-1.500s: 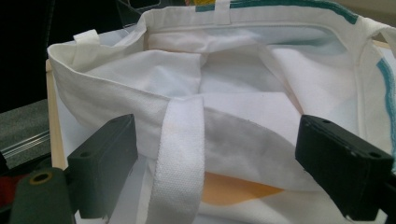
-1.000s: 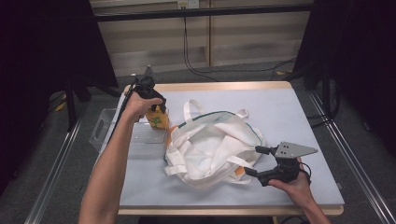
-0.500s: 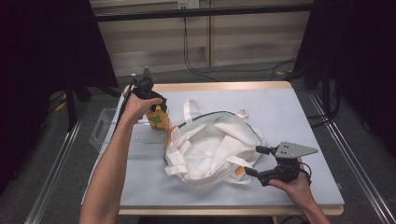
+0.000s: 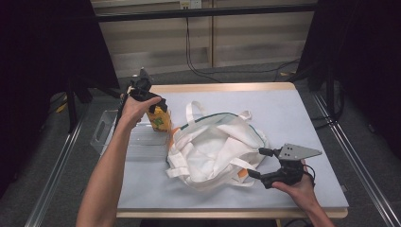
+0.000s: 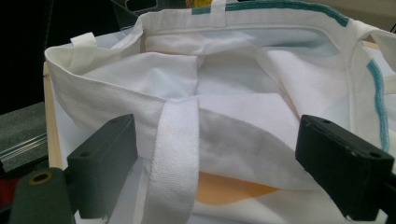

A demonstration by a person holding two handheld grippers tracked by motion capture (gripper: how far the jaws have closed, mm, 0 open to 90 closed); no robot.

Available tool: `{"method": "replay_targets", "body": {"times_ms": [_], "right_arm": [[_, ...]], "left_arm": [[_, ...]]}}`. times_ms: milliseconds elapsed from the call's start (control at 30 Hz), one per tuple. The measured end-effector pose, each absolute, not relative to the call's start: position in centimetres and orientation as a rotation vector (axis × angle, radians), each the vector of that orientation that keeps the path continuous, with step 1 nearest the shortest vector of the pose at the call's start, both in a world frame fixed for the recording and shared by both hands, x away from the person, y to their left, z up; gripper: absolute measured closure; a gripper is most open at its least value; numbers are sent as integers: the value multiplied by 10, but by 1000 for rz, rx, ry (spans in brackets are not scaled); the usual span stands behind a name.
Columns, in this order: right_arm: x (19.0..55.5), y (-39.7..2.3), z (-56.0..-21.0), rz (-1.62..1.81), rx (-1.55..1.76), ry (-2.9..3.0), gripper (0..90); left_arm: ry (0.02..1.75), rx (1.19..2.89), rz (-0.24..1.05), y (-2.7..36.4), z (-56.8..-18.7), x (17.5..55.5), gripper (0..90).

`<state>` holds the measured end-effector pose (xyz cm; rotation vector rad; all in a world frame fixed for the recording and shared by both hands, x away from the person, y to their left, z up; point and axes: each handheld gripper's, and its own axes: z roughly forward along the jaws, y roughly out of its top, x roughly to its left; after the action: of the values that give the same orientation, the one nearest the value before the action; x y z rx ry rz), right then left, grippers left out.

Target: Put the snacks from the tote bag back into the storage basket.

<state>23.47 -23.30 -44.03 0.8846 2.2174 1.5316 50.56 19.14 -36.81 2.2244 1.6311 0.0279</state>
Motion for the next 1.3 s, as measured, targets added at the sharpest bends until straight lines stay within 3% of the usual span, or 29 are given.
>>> {"method": "replay_targets", "body": {"times_ms": [567, 1300], "right_arm": [[235, -230, -440, 1527, 887, 2219, 128], [235, -230, -440, 1522, 888, 2215, 129]], "left_arm": [[1467, 2234, 116, 198, -356, 484, 59], [1092, 2179, 262, 217, -350, 432, 43]]}}
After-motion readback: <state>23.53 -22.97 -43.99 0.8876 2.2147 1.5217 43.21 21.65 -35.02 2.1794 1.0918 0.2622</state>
